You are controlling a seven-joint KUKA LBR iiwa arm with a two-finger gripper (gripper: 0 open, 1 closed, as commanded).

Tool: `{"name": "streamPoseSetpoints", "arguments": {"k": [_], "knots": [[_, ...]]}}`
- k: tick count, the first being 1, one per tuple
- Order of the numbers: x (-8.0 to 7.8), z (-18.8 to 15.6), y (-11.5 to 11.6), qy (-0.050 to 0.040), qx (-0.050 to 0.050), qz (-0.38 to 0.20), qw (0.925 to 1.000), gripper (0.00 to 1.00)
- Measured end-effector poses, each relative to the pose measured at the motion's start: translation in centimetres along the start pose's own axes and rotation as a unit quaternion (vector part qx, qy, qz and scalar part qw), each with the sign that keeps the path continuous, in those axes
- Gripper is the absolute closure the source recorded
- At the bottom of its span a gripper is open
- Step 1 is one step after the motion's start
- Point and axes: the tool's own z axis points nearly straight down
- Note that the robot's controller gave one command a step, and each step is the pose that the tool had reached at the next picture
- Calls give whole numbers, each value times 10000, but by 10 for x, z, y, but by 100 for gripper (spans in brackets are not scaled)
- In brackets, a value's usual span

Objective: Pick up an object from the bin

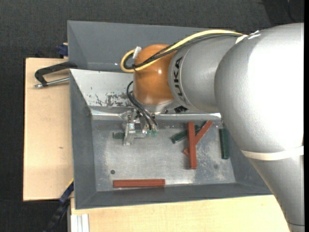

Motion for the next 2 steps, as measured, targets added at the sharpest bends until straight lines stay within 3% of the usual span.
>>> {"name": "streamPoseSetpoints", "arguments": {"k": [2], "knots": [[1,-18,0,30,7,12,10000,100]]}}
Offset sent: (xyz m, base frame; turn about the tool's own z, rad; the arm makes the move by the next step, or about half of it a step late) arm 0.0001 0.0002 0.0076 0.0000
